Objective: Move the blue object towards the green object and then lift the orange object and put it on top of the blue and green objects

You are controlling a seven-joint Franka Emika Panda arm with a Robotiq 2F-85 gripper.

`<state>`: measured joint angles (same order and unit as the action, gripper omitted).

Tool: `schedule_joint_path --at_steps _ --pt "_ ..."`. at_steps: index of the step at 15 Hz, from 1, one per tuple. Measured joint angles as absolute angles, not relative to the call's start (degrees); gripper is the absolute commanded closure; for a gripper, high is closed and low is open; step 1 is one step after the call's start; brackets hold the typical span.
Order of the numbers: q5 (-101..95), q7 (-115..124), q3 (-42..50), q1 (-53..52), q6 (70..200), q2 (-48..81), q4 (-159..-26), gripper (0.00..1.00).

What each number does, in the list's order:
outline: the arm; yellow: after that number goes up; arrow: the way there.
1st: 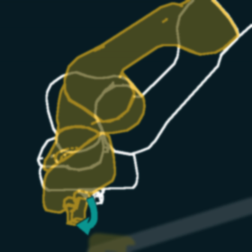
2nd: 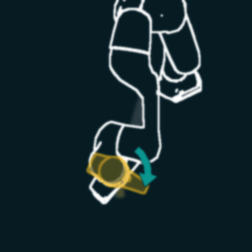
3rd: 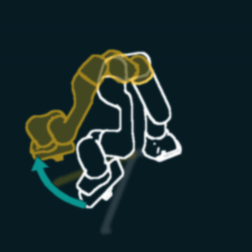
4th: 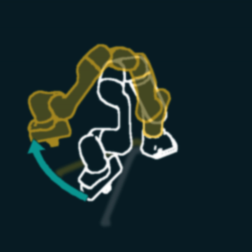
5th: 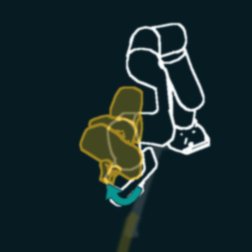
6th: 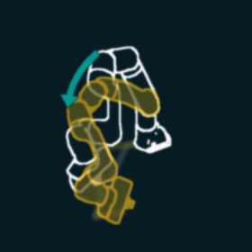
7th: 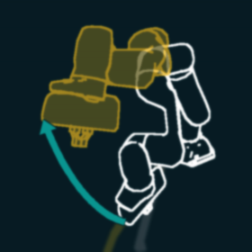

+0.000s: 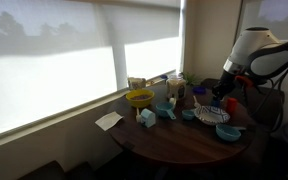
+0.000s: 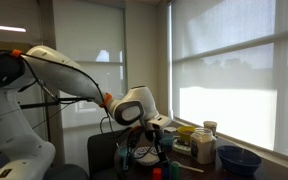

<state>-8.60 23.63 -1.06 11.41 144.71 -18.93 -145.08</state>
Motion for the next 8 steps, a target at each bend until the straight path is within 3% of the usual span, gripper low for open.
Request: schedule_joint_path --at_steps 1,6,8 --pt "-8.6 23.63 -1.06 11.41 144.71 -18.93 -145.08 0.41" --pt "-8.6 23.86 -1.06 11.41 144.71 -19.08 -144.85 0.07" --pt "-8.6 23.89 -1.06 11.41 144.67 -19.59 -144.42 0.0"
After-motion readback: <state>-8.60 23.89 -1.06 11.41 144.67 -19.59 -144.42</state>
